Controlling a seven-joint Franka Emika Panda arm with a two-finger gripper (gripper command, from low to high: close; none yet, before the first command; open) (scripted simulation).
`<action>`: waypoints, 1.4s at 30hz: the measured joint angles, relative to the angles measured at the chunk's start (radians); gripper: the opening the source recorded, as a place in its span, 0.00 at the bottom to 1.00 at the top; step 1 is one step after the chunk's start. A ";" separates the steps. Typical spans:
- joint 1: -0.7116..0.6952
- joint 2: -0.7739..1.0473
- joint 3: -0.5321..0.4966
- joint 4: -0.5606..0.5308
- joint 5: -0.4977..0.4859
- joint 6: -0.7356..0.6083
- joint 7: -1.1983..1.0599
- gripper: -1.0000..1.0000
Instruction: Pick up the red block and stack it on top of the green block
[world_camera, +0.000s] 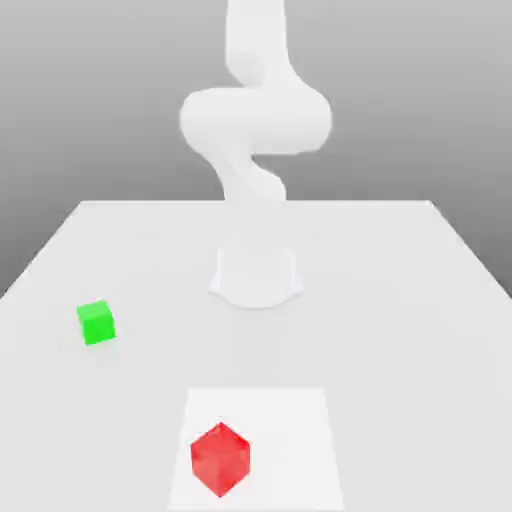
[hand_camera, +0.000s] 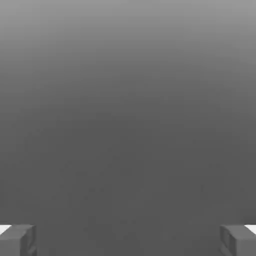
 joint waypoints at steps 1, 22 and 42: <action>0.018 0.039 -0.020 -0.010 0.008 0.016 -0.043 0.50; 0.168 0.796 -0.225 -0.210 0.124 0.336 -0.842 0.50; 0.127 0.898 -0.196 -0.229 0.096 0.395 -0.901 0.00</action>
